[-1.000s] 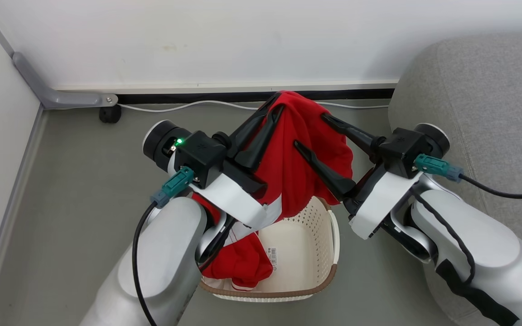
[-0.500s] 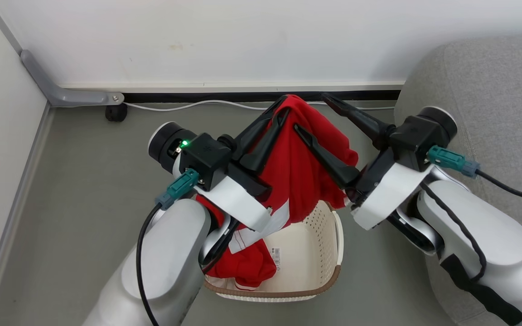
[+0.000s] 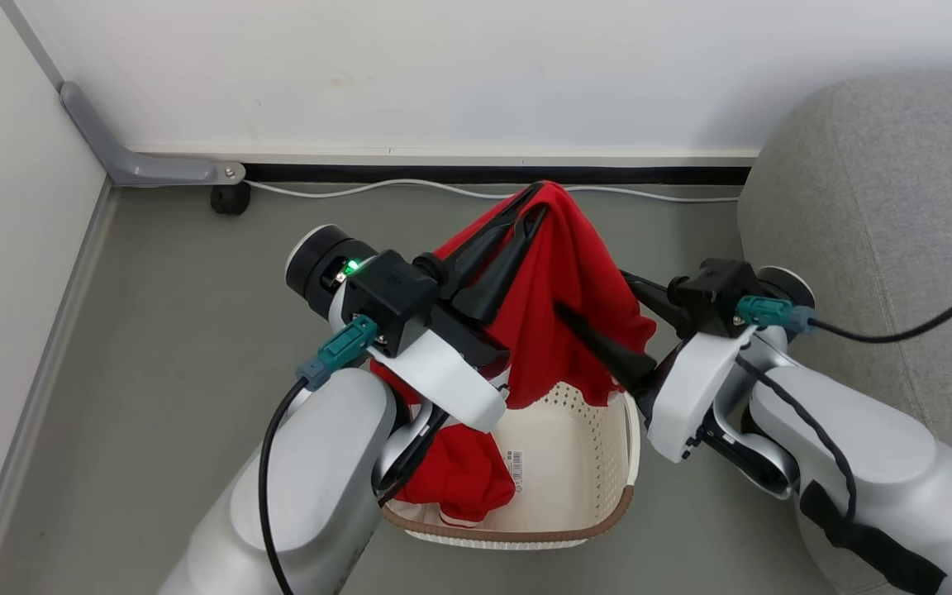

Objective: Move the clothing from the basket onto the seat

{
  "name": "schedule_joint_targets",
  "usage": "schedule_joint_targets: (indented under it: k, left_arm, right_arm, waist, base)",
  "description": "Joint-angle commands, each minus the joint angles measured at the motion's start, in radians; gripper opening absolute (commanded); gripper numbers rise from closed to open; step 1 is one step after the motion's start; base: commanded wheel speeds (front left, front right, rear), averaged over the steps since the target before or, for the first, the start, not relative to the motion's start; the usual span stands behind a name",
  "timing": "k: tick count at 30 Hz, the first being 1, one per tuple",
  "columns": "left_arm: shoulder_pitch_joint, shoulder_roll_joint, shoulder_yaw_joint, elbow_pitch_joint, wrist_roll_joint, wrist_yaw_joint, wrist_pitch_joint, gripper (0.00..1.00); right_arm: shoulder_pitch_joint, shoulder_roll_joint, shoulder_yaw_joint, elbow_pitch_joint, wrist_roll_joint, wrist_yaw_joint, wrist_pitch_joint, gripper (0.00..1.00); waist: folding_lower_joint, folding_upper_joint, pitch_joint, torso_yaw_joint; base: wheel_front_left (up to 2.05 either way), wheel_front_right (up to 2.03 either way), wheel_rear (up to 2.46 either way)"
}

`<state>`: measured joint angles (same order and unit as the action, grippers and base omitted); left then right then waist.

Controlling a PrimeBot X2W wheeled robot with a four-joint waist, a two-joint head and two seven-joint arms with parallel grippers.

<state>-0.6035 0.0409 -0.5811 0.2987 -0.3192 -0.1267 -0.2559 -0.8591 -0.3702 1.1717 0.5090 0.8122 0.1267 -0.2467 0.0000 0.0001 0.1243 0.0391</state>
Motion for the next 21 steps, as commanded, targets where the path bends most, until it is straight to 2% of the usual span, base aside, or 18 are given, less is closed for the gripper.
schedule_joint_targets:
  k: [1,2,8,12,13,14,21]
  left_arm:
    - [-0.046,0.009,0.030,-0.031,-0.012,-0.002,-0.006,0.00]
    - [-0.047,0.009,0.029,-0.032,-0.012,-0.001,-0.006,0.00]
    - [-0.048,0.009,0.031,-0.032,-0.014,0.004,-0.006,0.00]
    - [-0.044,0.009,0.045,-0.057,-0.014,0.011,-0.006,0.00]
    - [-0.041,0.009,0.046,-0.060,-0.011,0.012,-0.006,0.45]
    - [-0.037,0.009,0.046,-0.061,-0.010,0.011,-0.006,1.00]
    - [-0.024,0.009,0.051,-0.038,0.002,0.008,-0.006,1.00]
  right_arm:
    - [-0.013,0.004,-0.002,-0.004,0.013,0.004,-0.004,0.41]
    - [-0.020,0.007,0.004,0.005,0.023,0.004,-0.006,0.00]
    - [-0.045,0.019,0.009,0.027,0.056,0.004,-0.014,0.00]
    - [-0.033,0.017,-0.051,0.003,0.033,0.004,-0.015,0.00]
    - [-0.028,0.017,-0.064,-0.001,0.025,0.004,-0.015,0.00]
    - [-0.022,0.017,-0.077,-0.005,0.018,0.004,-0.015,0.00]
    - [0.018,0.020,-0.162,-0.028,-0.027,0.004,-0.015,0.00]
  waist:
    - [0.0000,-0.0001,0.002,0.001]
    - [0.0000,-0.0001,0.004,0.001]
    - [0.0000,-0.0001,0.018,-0.005]
    - [0.0000,-0.0001,0.028,-0.016]
    - [0.0000,-0.0001,0.030,-0.018]
    - [0.0000,-0.0001,0.031,-0.020]
    - [0.0000,-0.0001,0.036,-0.037]
  base:
    - [0.00,0.00,0.00]
    - [0.00,0.00,0.00]
    - [0.00,0.00,0.00]
    - [0.00,0.00,0.00]
    - [0.00,0.00,0.00]
    - [0.00,0.00,0.00]
    - [0.00,0.00,0.00]
